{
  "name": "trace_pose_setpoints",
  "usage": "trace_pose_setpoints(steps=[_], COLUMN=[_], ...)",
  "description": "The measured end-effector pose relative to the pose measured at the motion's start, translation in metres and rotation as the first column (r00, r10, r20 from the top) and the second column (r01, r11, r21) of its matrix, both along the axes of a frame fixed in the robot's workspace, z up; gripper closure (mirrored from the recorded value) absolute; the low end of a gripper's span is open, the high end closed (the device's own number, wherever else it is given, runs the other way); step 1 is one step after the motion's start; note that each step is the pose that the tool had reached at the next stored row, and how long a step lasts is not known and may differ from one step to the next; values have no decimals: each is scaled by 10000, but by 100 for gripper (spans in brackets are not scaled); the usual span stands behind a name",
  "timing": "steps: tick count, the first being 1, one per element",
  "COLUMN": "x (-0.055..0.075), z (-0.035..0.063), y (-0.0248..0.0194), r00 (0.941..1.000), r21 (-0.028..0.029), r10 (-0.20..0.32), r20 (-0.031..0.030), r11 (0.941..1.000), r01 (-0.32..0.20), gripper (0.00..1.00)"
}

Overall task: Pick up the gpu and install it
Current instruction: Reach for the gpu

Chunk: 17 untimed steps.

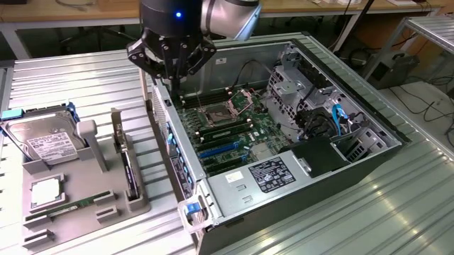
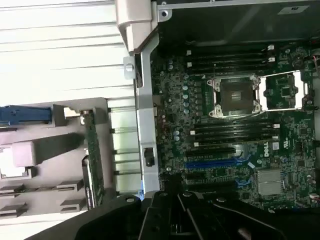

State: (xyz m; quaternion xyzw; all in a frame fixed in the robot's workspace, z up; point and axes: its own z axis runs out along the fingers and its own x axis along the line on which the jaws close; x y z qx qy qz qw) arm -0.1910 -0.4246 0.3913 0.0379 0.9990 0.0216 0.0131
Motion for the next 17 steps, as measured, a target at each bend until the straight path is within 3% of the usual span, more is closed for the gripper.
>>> trace_pose_setpoints(steps=[3, 17], x=[-323, -885], z=[-45, -230], y=[-70, -240], r00=[10000, 10000], r21=[-13, -13], r10=[1, 1], r20=[0, 1], r11=[10000, 10000], r01=[-1, -1], gripper=[89, 89])
